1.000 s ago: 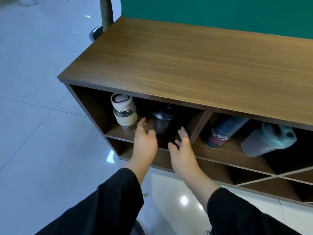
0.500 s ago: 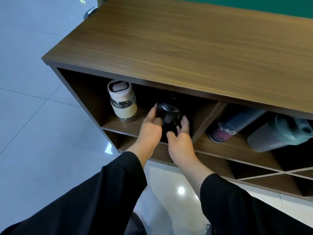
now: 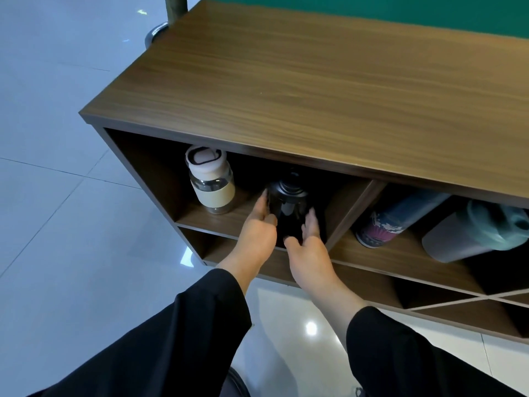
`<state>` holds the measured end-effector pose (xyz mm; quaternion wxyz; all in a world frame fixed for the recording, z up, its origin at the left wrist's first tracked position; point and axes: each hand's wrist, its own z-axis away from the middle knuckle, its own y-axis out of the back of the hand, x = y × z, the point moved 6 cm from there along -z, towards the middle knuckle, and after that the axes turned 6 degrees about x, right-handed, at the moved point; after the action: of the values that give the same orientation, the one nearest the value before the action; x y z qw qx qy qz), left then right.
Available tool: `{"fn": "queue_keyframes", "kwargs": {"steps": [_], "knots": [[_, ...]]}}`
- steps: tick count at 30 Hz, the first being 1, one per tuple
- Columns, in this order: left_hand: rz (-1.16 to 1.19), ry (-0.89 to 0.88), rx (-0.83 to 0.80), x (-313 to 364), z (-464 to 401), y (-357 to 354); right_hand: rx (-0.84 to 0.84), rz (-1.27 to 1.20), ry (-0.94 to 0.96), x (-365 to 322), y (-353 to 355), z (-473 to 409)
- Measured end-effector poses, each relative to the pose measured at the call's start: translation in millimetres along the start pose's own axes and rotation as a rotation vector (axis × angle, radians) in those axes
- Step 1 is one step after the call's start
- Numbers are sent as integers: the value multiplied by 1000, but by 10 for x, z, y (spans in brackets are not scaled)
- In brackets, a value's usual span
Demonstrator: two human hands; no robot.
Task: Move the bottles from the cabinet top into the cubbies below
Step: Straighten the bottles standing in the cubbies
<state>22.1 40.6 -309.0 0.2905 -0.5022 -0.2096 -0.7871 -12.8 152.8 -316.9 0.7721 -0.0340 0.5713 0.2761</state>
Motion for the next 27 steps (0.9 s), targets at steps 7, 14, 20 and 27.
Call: {"fn": "queue_keyframes", "kwargs": {"steps": [7, 14, 20, 27], "knots": [[-102, -40, 474, 95, 109, 804, 70, 90, 32, -5, -97, 421], [-186, -227, 610, 376, 3, 1445, -136, 24, 62, -367, -734, 277], [-90, -53, 419, 350, -405, 1473, -195, -26, -9, -474, -1149, -20], [-23, -62, 236, 149, -419, 1433, -176, 31, 50, -446, -1298, -163]]}}
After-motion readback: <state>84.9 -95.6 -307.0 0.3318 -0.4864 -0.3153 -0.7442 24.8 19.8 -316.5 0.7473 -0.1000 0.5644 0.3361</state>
